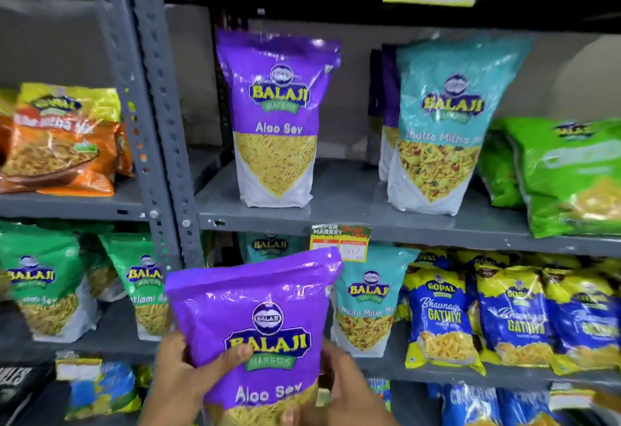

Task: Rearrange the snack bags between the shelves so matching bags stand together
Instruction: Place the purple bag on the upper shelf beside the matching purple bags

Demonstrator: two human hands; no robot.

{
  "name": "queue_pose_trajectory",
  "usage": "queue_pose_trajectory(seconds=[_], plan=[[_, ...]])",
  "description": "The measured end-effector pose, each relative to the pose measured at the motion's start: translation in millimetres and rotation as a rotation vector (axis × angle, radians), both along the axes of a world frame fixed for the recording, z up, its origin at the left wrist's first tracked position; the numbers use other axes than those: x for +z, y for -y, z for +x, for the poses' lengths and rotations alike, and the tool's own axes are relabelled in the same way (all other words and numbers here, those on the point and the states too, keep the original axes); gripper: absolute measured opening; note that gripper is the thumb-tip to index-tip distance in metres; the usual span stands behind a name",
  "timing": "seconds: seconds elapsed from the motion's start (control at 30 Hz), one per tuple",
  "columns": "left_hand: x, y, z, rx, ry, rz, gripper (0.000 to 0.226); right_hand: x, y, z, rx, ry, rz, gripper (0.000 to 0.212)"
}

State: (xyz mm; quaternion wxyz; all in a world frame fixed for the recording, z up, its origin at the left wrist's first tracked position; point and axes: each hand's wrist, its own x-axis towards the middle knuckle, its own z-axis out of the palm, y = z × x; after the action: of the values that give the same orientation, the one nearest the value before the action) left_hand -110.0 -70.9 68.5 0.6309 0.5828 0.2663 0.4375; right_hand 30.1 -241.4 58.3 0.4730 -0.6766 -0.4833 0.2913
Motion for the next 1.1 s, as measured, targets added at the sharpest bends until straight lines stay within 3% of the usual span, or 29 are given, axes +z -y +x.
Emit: queue_pose_trajectory(seconds=[0.03,0.07,0.1,0.2,0.3,0.4,0.47,0.67,0.8,1.1], plan=[[15,4,6,0.003,0.034,0.025,0.093,8,2,3,-0.091,0.064,-0.004,0.04],[28,8,12,0.004,0.068,0.051,0.09,20,5,8,-0.15,0.0,0.034,0.051],[42,14,19,0.01,0.119,0.065,0.085,32,6,15,-0.118,-0.142,0.116,0.058],[81,28,42,0.025,0.265,0.065,0.076,72,10,42,-0.074,-0.113,0.219,0.066],[121,35,65,-0.054,0.398,0.078,0.066,107,14,68,-0.139,-0.047,0.354,0.068],[159,37,93,-0.054,0.476,0.141,0.033,143,12,89,-0.198,-0.015,0.447,0.066],[179,34,114,-0.017,0.509,0.173,0.024,161,5,110,-0.235,-0.02,0.497,0.06],[210,16,171,0.174,0.453,0.274,0.021,191,-24,156,-0.201,-0.129,0.544,0.049],[213,7,198,0.341,0.345,0.317,0.048,196,-43,178,-0.148,-0.199,0.53,0.06],[215,3,228,0.443,0.204,0.319,0.059,198,-61,206,-0.095,-0.282,0.454,0.047]])
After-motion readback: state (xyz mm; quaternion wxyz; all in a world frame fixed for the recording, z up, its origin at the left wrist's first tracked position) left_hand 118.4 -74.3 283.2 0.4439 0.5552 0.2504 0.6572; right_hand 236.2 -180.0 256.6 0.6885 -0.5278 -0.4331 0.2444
